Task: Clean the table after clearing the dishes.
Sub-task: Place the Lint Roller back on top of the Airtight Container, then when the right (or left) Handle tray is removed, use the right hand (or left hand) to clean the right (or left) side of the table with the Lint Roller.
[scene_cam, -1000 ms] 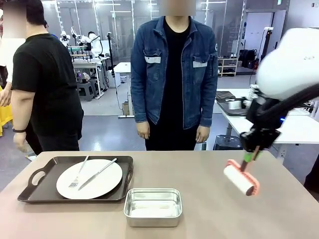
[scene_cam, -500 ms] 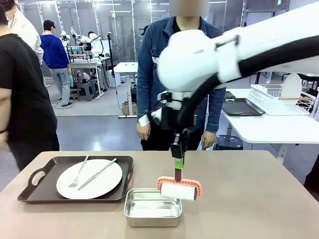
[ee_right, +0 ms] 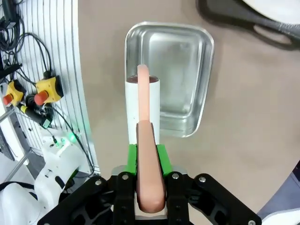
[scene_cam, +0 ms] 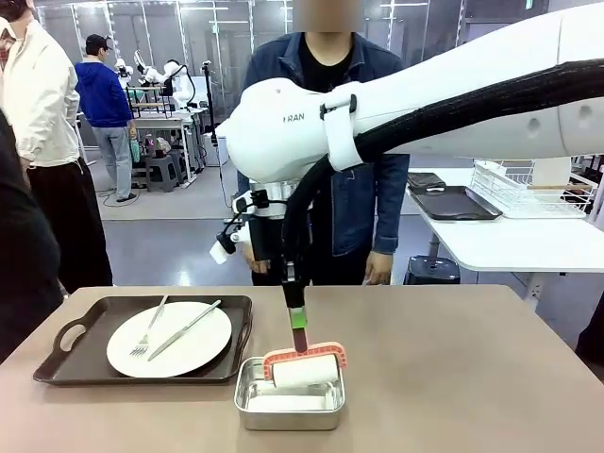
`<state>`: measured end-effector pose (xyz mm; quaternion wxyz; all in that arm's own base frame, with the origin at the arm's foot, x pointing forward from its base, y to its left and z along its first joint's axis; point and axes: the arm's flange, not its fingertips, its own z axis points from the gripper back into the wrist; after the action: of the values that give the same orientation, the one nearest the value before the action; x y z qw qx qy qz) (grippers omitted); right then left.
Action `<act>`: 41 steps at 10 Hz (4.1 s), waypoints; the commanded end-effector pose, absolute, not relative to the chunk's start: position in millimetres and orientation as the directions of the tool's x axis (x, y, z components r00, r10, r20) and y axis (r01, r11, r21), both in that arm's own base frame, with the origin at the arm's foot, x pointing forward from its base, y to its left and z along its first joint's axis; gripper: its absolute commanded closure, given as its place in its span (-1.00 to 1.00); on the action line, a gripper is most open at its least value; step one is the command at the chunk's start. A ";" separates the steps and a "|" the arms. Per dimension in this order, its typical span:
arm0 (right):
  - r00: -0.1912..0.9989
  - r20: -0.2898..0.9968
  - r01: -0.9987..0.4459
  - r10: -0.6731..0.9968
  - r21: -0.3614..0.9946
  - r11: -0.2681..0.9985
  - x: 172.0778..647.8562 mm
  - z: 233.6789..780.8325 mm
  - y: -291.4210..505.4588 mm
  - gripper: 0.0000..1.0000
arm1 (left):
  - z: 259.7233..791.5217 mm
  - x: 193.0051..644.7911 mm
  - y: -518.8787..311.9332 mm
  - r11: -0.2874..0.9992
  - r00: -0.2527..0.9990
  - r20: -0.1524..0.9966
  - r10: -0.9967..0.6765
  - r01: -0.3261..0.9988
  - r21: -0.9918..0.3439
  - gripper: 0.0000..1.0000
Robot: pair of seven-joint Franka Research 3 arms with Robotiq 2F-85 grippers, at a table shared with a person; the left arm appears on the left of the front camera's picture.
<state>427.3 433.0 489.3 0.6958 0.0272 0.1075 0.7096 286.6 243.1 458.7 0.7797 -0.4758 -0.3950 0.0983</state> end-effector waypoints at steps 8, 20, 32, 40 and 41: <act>0.192 0.052 -0.959 0.980 0.223 0.176 489.9 445.0 405.6 0.59 | 460.5 285.9 245.5 0.525 0.664 0.533 0.524 0.242 -0.816 -1.00; 0.109 0.023 -0.980 0.994 0.169 0.104 484.7 405.3 390.4 -1.00 | 460.5 285.9 245.5 0.525 0.664 0.533 0.524 0.242 -0.816 -1.00; 0.131 0.032 -0.981 0.991 0.149 0.125 482.0 427.6 397.5 -1.00 | 460.5 285.9 245.5 0.525 0.664 0.533 0.524 0.242 -0.816 -1.00; 0.129 0.029 -0.983 0.991 0.137 0.124 484.6 426.5 397.1 -0.99 | 460.5 285.9 245.5 0.525 0.664 0.533 0.524 0.242 -0.816 -1.00; 0.153 0.169 -0.980 0.974 0.155 0.127 471.7 451.7 370.9 -1.00 | 460.5 285.9 245.5 0.525 0.664 0.533 0.524 0.242 -0.816 -1.00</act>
<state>485.9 394.3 434.3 0.7528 0.0782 0.0221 0.6532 286.7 243.2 458.6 0.7797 -0.4758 -0.3950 0.0983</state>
